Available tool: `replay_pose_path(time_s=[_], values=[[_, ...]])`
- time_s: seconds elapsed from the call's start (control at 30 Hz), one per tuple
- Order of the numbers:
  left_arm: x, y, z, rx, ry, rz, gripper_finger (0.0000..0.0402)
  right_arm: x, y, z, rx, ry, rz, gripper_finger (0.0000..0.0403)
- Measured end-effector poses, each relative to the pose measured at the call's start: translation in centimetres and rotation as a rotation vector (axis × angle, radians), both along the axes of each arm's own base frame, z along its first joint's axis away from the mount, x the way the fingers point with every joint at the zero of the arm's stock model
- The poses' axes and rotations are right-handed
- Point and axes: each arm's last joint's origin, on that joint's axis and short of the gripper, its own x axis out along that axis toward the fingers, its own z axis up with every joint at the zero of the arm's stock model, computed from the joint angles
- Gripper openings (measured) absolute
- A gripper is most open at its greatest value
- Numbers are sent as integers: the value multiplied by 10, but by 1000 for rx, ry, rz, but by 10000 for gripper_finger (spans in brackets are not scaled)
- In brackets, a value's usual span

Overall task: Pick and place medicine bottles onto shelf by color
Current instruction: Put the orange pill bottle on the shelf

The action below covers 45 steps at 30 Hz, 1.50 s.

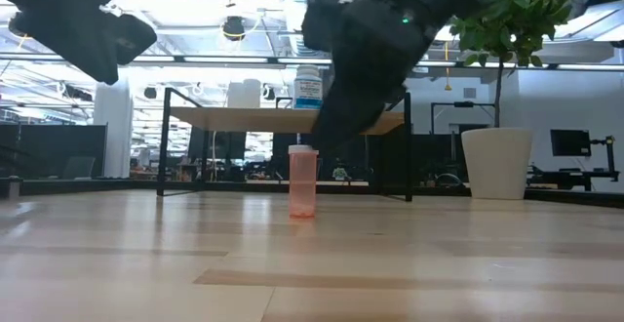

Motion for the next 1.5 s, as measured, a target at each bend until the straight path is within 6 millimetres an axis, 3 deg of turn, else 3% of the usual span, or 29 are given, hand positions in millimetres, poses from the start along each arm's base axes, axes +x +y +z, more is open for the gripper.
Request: replay_pose_path(time_s=[0.27, 0.8, 1.03, 1.33, 1.5], values=[[0, 0, 0, 0, 1, 0, 32, 17, 1, -3, -25, -6, 24, 291], [0, 0, 0, 0, 1, 0, 32, 16, -2, -7, -34, 32, 9, 243], [0, 0, 0, 0, 2, 1, 32, 16, -2, -7, -33, 33, 8, 201], [0, 0, 0, -1, 2, 2, 32, 17, -2, -7, -31, 29, 7, 115], [0, 0, 0, -1, 2, 2, 32, 18, -2, 1, -33, 37, 6, 106]])
